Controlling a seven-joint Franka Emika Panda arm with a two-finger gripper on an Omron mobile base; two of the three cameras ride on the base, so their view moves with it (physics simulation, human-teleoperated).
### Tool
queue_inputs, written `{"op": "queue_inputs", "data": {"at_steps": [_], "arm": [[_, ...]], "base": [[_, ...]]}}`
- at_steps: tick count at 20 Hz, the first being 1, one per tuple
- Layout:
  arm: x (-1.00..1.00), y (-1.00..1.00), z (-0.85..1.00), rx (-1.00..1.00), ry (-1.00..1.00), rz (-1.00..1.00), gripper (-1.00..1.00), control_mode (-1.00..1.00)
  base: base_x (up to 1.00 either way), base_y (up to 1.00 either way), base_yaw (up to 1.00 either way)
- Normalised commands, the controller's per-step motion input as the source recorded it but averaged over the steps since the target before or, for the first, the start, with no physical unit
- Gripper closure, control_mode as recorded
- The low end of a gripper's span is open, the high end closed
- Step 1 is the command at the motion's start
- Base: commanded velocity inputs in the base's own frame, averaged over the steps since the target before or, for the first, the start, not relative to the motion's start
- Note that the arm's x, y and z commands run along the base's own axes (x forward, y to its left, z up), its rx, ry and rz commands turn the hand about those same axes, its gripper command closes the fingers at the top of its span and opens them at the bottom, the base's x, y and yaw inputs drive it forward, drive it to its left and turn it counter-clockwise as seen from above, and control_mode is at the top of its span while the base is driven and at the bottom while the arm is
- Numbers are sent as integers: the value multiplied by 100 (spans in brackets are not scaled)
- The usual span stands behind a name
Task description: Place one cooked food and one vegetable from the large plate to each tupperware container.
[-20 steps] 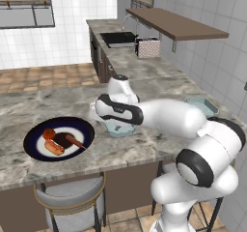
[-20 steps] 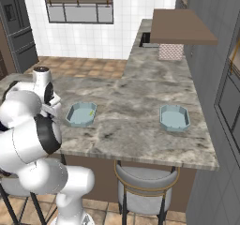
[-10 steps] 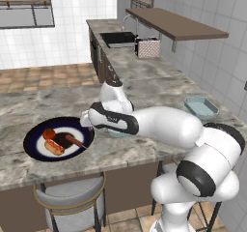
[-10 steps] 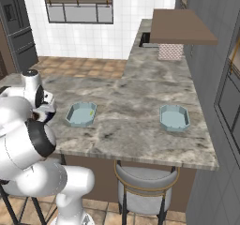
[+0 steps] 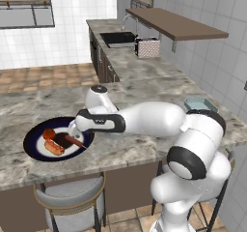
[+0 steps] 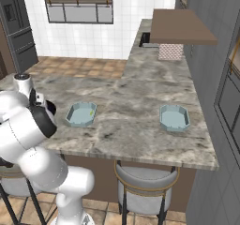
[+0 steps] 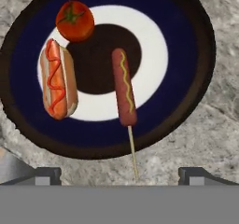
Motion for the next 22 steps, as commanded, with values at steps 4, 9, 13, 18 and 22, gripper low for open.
{"op": "queue_inputs", "data": {"at_steps": [4,9,13,18,22], "arm": [[37,4,-19,-4,1,5,-100,-100],[18,22,-30,-10,3,0,-100,-100],[10,21,-31,-6,0,0,-100,-100],[24,17,-32,-4,0,0,-100,-100],[28,22,-22,-1,0,0,-100,-100]], "base": [[0,0,0],[0,0,0],[0,0,0],[0,0,0],[0,0,0]]}}
